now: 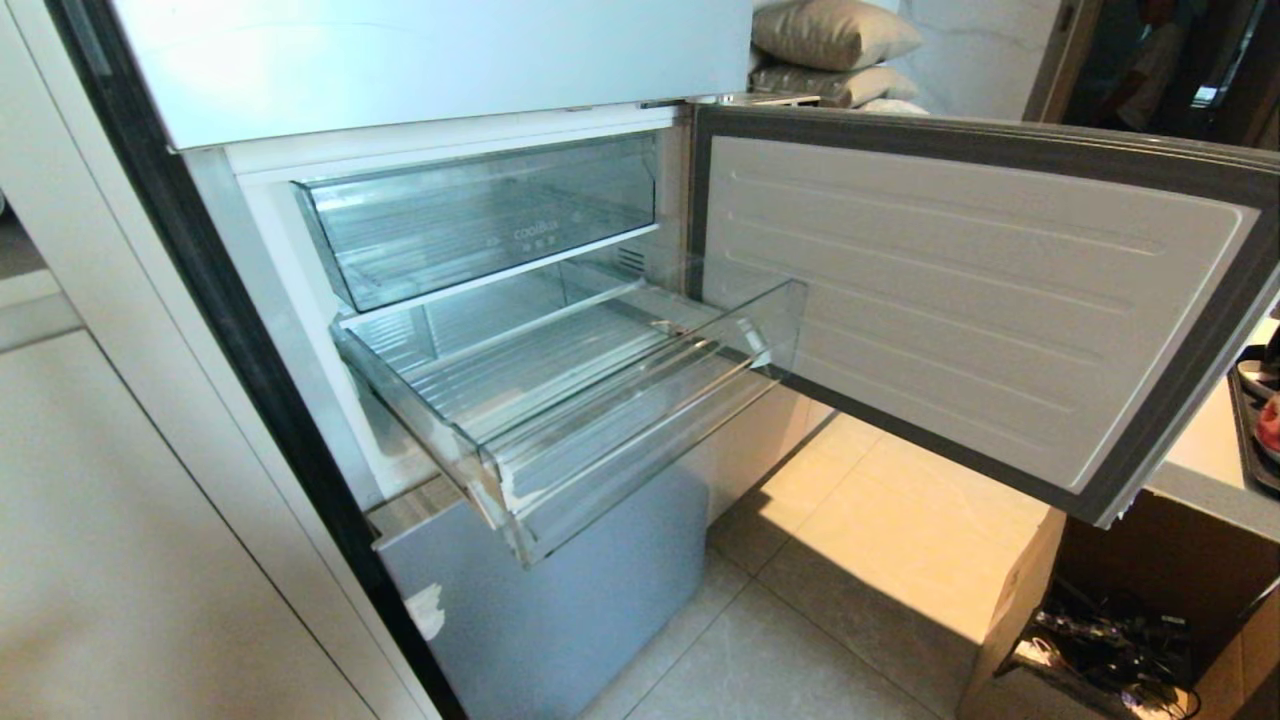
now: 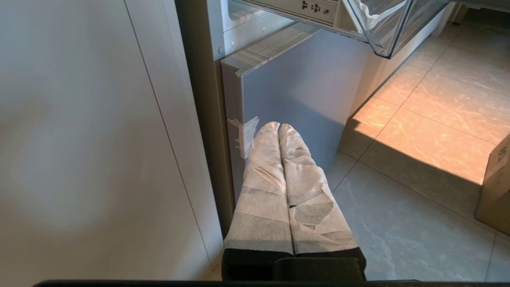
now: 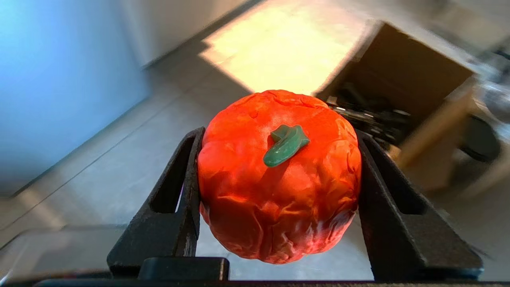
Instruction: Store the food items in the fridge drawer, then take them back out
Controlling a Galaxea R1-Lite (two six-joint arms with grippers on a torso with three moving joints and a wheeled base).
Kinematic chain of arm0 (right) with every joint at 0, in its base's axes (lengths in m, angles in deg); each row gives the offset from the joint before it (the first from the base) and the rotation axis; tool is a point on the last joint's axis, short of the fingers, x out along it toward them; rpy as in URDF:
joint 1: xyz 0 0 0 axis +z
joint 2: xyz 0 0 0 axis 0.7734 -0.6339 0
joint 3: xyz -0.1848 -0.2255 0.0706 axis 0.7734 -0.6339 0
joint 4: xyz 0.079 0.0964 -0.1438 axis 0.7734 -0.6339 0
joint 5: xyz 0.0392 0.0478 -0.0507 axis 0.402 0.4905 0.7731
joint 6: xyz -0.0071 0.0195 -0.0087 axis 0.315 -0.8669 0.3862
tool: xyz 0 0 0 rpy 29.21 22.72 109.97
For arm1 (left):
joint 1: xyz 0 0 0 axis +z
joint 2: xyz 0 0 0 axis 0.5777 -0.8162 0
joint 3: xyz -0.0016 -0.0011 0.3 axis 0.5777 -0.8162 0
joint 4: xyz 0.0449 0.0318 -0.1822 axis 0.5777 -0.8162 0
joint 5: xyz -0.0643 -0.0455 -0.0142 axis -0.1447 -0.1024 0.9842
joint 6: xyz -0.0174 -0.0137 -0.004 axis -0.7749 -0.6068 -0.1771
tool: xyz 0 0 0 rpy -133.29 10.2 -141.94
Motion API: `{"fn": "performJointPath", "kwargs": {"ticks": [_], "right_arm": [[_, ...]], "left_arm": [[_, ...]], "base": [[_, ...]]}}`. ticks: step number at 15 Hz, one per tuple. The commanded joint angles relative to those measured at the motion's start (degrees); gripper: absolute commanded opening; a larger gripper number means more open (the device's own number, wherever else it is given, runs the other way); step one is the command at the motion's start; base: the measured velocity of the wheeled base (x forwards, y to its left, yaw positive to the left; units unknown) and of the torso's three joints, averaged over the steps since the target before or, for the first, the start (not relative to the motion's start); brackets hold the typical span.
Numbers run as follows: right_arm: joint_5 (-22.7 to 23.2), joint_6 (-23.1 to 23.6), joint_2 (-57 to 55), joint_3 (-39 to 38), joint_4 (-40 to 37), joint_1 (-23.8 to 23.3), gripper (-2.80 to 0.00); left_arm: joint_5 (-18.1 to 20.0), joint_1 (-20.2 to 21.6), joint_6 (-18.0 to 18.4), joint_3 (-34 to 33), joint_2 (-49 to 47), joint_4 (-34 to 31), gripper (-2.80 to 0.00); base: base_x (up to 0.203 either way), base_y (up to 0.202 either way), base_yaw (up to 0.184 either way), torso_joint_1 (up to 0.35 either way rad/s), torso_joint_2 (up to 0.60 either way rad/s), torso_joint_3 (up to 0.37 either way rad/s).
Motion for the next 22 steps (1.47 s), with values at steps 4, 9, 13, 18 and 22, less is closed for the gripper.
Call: {"fn": "performJointPath", "kwargs": {"ticks": [4, 9, 13, 18, 22], "right_arm": [[-1.4, -4.0, 4.8, 0.0, 0.0, 8.5, -2.8], [-1.2, -3.6, 17.1, 0.0, 0.0, 10.2, -2.8], [-0.7, -4.0, 16.6, 0.0, 0.1, 10.3, -2.8], [-0.8, -6.0, 16.6, 0.0, 0.1, 10.3, -2.8], [-0.7, -4.6, 16.6, 0.0, 0.1, 10.3, -2.8]], "left_arm": [[0.0, 0.0, 0.0, 0.0, -0.1, 0.0, -2.8], [0.0, 0.0, 0.0, 0.0, -0.1, 0.0, -2.8], [0.0, 0.0, 0.0, 0.0, 0.0, 0.0, -2.8], [0.0, 0.0, 0.0, 0.0, -0.1, 0.0, -2.8], [0.0, 0.0, 0.0, 0.0, 0.0, 0.0, -2.8]], "base": [[0.0, 0.0, 0.0, 0.0, 0.0, 0.0], [0.0, 0.0, 0.0, 0.0, 0.0, 0.0], [0.0, 0.0, 0.0, 0.0, 0.0, 0.0], [0.0, 0.0, 0.0, 0.0, 0.0, 0.0], [0.0, 0.0, 0.0, 0.0, 0.0, 0.0]]}}
